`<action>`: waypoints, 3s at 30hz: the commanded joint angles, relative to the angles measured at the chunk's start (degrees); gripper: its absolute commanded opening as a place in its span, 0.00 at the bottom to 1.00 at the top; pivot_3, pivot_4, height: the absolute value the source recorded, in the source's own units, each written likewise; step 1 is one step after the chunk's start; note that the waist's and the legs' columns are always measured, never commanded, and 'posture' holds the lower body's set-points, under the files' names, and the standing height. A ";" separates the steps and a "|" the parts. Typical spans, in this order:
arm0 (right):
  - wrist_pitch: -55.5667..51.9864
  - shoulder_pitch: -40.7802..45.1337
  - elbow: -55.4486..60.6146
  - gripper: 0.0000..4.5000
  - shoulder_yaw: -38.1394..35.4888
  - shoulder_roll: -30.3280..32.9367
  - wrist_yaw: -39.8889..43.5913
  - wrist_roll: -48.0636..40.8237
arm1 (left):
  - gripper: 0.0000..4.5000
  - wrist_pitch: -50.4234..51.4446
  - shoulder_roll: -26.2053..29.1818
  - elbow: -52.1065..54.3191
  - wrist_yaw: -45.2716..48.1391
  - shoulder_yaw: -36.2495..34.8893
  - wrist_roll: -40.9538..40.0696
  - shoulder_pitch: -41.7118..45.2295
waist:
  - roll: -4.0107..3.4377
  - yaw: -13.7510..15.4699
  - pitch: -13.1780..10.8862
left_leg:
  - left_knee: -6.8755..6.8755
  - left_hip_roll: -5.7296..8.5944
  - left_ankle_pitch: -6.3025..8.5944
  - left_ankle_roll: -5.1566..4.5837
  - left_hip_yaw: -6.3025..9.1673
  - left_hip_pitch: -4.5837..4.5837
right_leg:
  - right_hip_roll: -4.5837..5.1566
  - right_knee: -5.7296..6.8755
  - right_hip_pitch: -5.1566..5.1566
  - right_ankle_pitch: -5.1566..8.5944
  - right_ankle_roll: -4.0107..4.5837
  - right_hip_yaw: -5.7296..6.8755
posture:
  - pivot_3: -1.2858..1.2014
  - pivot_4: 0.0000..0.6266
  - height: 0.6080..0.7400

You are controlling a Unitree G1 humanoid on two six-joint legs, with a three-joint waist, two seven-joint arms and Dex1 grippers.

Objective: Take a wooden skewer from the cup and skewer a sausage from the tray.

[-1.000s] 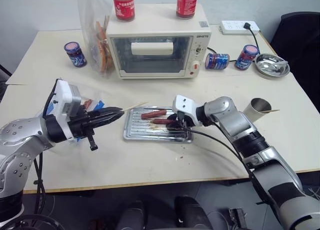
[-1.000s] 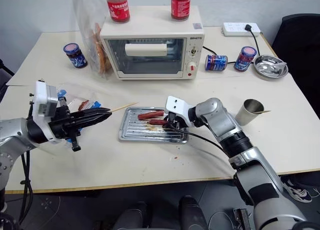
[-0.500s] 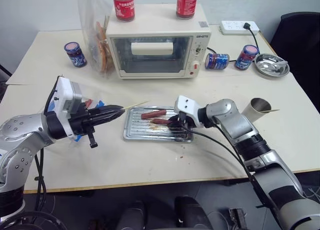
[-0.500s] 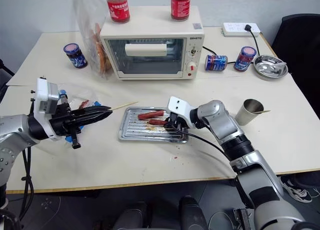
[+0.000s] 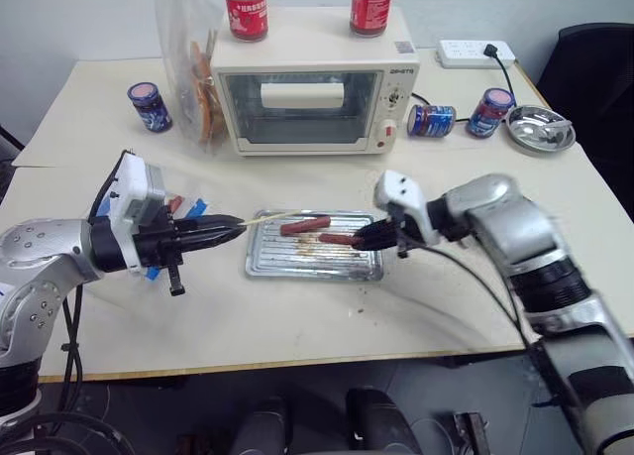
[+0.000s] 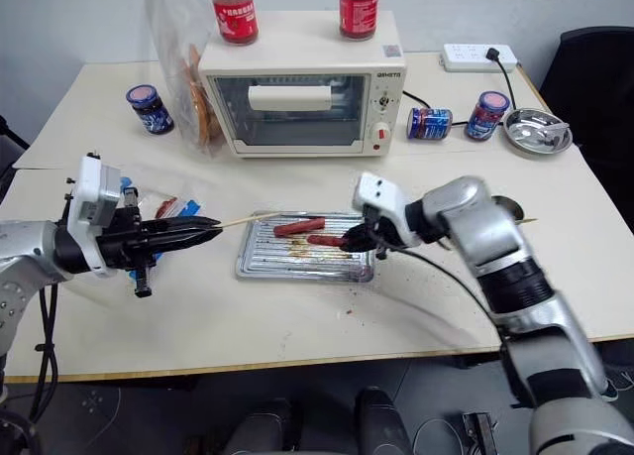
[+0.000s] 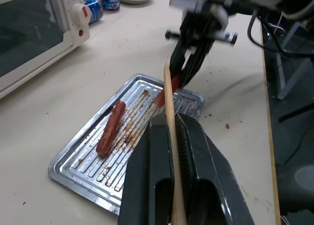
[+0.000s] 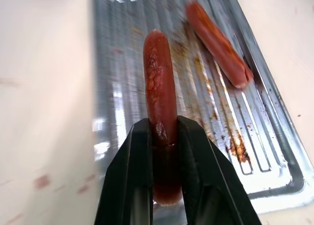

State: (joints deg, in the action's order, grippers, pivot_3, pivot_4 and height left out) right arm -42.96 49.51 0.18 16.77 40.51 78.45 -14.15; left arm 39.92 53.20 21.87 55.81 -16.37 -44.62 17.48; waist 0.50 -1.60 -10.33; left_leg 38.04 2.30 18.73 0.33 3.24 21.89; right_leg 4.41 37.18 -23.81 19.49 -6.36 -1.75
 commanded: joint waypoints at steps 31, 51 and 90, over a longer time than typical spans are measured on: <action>-23.00 -3.10 21.59 0.08 -10.10 15.99 0.77 -31.28 | 0.00 1.97 4.43 3.97 12.77 7.24 -3.69 7.34 | -0.04 0.15 -0.02 | 0.12 0.01 0.00 -0.02 0.11 0.30 | 0.02 0.02 -0.18 0.00 0.00 0.06 | 0.52 0.24 1.00; -22.95 -3.08 21.71 0.08 -9.24 15.18 -0.96 -32.15 | 0.00 4.70 2.75 5.44 10.65 7.33 -7.16 9.71 | -0.04 0.15 -0.03 | 0.18 0.02 0.00 -0.02 0.11 0.30 | 0.02 0.16 -0.20 0.00 0.00 0.05 | 0.52 0.24 1.00; -26.92 -1.00 20.28 0.08 -10.90 12.95 -4.88 -37.86 | 0.00 4.76 3.91 4.43 13.20 7.47 -7.17 9.19 | -0.04 0.11 -0.02 | 0.22 0.03 0.00 -0.01 0.11 0.30 | 0.02 0.24 -0.22 0.00 0.00 0.04 | 0.52 0.24 1.00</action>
State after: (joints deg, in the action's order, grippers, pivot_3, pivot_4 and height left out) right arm -68.83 46.83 20.00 8.42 53.87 74.23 -49.70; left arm 45.15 57.28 24.81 68.51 -8.90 -50.65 25.97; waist 0.46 -1.50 -10.35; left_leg 38.26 2.32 18.72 0.31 3.34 22.19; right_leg 4.44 37.43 -24.03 19.49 -6.36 -1.71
